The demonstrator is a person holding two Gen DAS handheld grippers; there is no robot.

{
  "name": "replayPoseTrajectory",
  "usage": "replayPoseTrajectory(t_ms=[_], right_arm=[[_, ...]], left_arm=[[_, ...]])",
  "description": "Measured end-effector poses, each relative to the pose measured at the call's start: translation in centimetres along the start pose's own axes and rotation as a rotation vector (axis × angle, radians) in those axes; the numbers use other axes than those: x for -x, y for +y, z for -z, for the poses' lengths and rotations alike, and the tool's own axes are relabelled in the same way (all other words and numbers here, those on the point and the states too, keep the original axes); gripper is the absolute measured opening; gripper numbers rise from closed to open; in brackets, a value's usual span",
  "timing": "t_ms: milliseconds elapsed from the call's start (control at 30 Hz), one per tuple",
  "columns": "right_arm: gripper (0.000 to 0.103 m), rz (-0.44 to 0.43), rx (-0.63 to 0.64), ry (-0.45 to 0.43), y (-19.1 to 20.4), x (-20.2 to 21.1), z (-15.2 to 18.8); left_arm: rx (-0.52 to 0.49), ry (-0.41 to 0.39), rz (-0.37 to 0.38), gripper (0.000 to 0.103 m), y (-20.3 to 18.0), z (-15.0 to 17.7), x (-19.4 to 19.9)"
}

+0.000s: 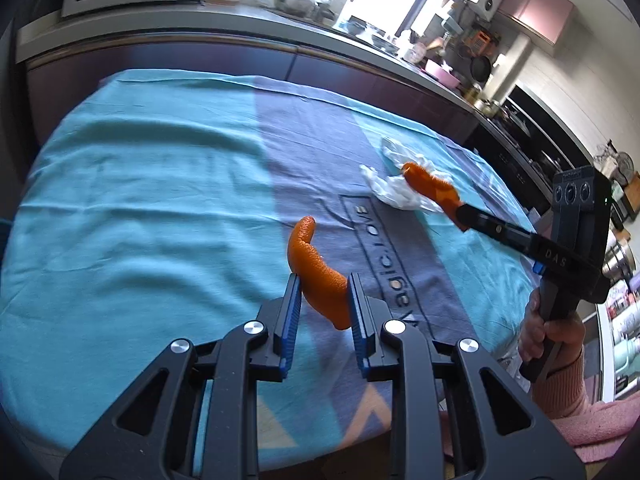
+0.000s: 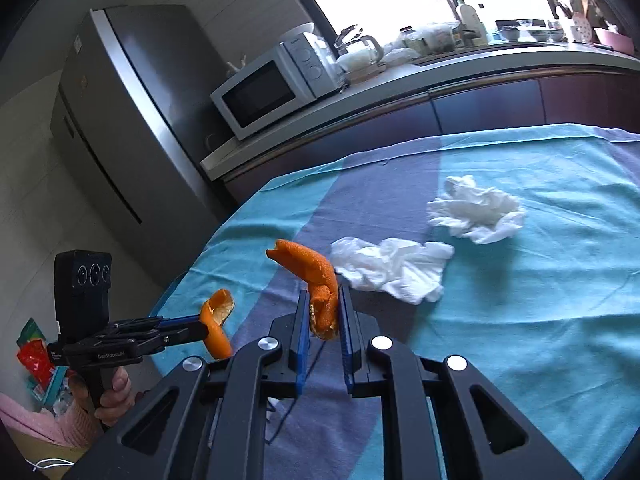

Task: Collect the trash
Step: 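Lift both orange peel pieces and carry them toward the teal bin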

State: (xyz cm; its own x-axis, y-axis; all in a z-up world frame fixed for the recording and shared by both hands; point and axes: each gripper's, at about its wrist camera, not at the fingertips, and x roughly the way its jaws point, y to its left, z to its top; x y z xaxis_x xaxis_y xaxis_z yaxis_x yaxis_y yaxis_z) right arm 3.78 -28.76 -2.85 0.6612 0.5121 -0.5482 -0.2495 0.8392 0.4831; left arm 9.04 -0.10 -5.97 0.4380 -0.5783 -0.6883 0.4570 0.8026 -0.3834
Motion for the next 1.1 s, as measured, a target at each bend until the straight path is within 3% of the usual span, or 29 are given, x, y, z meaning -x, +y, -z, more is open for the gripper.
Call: replayPoseTrajectory(t_ms=[500, 1100], right_arm=[[0.013, -0.161, 0.076, 0.104, 6.6, -7.0, -0.6], [0.013, -0.251, 0.133, 0.165, 11.0, -11.0, -0.8]], left_arm=[[0.063, -0.102, -0.125, 0.024, 4.6, 1.4, 6.3], [0.133, -0.177, -0.213, 0.024, 8.2, 2.2, 10.9]])
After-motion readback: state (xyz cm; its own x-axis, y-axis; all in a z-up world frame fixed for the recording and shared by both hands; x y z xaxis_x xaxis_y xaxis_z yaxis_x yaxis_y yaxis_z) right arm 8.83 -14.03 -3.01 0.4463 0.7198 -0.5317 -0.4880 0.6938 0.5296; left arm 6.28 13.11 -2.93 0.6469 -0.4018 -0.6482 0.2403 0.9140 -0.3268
